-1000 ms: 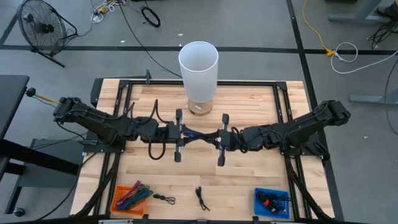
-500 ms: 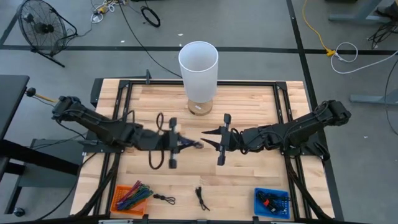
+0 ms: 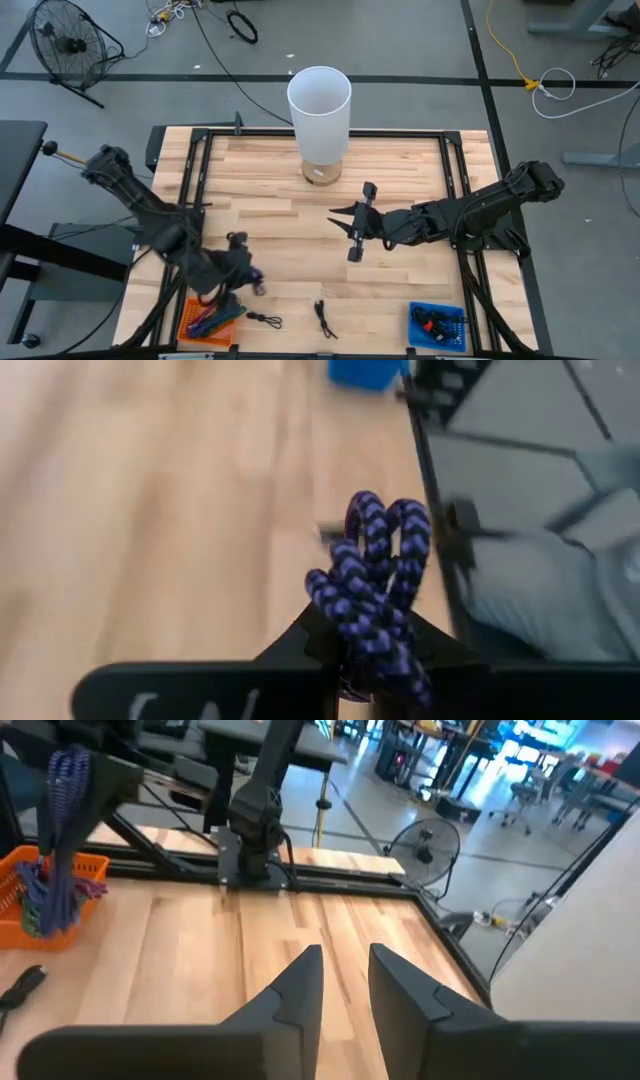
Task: Pick & Place USB Port
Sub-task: Put the black and violet charger cable into the orange bin
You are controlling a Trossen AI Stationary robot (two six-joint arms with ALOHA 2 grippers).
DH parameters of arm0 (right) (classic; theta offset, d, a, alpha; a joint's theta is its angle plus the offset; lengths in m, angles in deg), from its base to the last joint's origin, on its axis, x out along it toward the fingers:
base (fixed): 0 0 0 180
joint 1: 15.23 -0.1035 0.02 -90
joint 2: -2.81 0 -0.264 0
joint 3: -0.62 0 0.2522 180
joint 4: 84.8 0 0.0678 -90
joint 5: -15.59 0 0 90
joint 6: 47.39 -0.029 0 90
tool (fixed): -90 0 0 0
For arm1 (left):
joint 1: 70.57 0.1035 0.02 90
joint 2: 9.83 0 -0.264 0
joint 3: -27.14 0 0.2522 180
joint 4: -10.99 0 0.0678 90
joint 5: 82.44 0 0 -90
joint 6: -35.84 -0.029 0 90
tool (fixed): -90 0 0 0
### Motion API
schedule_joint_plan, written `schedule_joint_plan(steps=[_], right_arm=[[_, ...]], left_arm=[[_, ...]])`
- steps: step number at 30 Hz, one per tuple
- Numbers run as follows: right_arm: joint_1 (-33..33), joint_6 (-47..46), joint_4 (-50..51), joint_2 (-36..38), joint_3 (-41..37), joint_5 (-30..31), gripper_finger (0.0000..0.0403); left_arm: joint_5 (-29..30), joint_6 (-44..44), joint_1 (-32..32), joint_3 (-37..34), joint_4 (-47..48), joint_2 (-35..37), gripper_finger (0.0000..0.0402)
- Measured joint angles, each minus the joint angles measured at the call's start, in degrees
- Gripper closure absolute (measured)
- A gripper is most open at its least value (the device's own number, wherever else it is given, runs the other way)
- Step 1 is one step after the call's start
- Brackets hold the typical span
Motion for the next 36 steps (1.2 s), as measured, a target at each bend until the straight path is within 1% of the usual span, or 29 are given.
schedule_joint_plan(steps=[3,8,12,15,17,20,24,31,36], right_arm=[[0.0,-1.4,1.4,0.0,0.0,0.0,0.0321],[0.1,-2.8,3.3,0.0,0.0,0.0,0.0321],[0.1,-2.8,4.5,0.0,0.0,0.0,0.0321],[0.1,-2.8,4.7,0.0,0.0,0.0,0.0321],[0.1,-3.1,4.7,0.0,0.0,0.0,0.0321],[0.1,-4.3,5.5,0.0,0.0,0.0,0.0321],[0.1,-4.7,7.0,0.0,0.0,0.0,0.0321],[0.1,-5.8,7.8,0.0,0.0,0.0,0.0321],[0.1,-5.8,7.8,0.0,0.0,-0.1,0.0321]], left_arm=[[-2.0,8.2,-3.0,0.0,4.2,0.0,0.0375],[-8.5,18.7,-6.0,0.0,7.5,0.0,0.0375],[-15.1,24.5,-8.1,0.0,7.6,0.0,0.0375],[-18.9,27.4,-9.4,0.0,7.7,0.0,0.0375],[-21.1,29.9,-10.4,0.0,10.2,0.0,0.0375],[-20.8,36.0,-11.9,0.0,16.3,0.0,0.0375],[-20.4,43.4,-13.5,0.0,21.4,-0.7,0.0375],[-20.8,46.9,-15.6,0.0,21.6,-3.2,0.0375],[-23.5,46.9,-16.2,0.0,23.2,-6.5,0.0375]])
